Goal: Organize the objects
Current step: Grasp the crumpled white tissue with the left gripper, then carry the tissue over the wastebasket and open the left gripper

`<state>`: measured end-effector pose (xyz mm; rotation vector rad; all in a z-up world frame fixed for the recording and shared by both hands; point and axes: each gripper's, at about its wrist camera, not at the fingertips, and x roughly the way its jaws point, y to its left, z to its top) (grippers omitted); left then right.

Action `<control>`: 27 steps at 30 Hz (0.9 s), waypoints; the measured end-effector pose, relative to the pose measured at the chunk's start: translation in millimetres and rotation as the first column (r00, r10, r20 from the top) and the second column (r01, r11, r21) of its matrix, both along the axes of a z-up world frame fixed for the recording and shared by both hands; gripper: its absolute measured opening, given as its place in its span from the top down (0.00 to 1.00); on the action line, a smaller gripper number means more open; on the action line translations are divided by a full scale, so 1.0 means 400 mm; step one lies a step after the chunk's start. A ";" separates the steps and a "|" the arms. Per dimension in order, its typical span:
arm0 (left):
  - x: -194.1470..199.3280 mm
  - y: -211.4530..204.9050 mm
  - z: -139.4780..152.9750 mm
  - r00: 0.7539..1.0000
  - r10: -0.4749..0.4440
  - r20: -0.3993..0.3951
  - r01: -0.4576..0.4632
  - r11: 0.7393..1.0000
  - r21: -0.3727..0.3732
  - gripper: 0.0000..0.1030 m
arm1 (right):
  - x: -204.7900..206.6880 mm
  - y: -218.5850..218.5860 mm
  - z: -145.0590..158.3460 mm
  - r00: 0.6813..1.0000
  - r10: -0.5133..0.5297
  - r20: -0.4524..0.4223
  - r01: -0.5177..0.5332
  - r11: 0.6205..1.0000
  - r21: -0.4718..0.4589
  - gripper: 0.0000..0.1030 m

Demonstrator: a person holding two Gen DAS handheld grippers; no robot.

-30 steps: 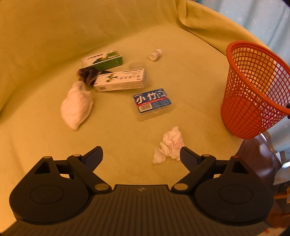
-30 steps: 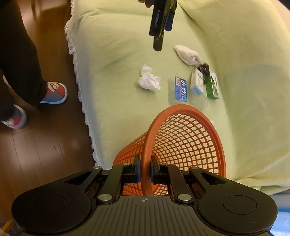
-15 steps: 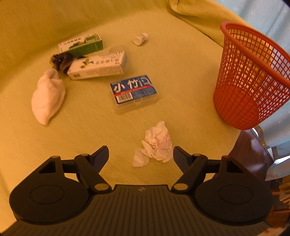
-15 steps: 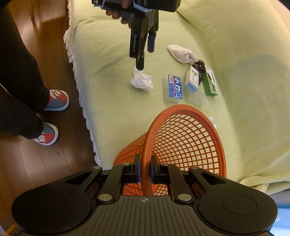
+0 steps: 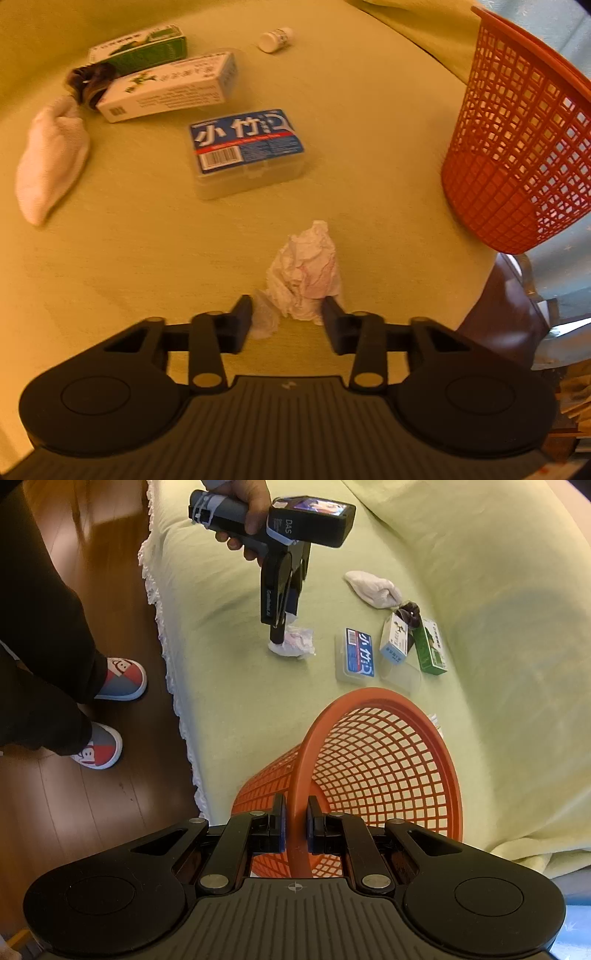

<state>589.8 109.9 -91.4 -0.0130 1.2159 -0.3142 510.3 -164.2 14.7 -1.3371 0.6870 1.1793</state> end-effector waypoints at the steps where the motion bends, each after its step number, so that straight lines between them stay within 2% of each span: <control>1: -0.001 -0.003 0.002 1.000 -0.009 0.005 0.009 1.000 -0.012 0.81 | -0.002 0.001 -0.001 1.000 0.005 0.003 -0.005 1.000 -0.003 0.94; 5: -0.009 -0.011 0.017 0.999 -0.024 0.043 0.023 0.999 0.023 0.86 | -0.009 0.003 -0.007 0.999 0.037 0.015 -0.037 0.999 -0.018 0.94; 10: -0.010 0.022 0.075 0.997 0.029 0.070 -0.030 1.000 0.001 0.89 | -0.013 0.002 -0.011 0.998 0.053 0.022 -0.053 0.998 -0.028 0.94; 18: 0.010 0.043 0.257 0.985 0.060 0.161 -0.051 0.997 -0.056 0.89 | 0.007 0.008 -0.003 0.998 0.065 -0.004 -0.065 0.997 -0.037 0.94; 27: 0.071 -0.041 0.459 0.960 -0.013 0.281 0.054 0.989 -0.137 0.89 | 0.021 0.015 0.005 0.998 0.051 -0.025 -0.051 0.999 -0.017 0.93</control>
